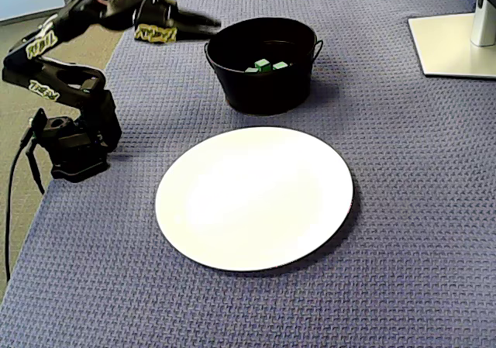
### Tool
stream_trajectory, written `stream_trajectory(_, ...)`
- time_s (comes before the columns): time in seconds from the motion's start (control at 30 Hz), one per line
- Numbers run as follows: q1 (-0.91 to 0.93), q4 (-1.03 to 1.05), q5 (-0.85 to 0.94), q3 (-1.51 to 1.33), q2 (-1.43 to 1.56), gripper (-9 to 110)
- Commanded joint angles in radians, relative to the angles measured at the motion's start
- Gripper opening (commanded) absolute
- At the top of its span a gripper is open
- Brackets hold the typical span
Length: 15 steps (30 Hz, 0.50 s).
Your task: Pick up the items on the white plate and put them in the black container.
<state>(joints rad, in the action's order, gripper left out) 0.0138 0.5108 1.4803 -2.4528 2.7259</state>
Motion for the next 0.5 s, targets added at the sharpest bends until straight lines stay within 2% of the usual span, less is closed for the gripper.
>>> stream_trajectory(0.0,-0.038,-0.052,0.034,-0.201,0.117,0)
stream_trajectory(0.27,-0.008,-0.147,0.107,-0.529,0.276,0)
stream_trajectory(0.47,0.054,0.003,0.037,-0.541,0.327,0)
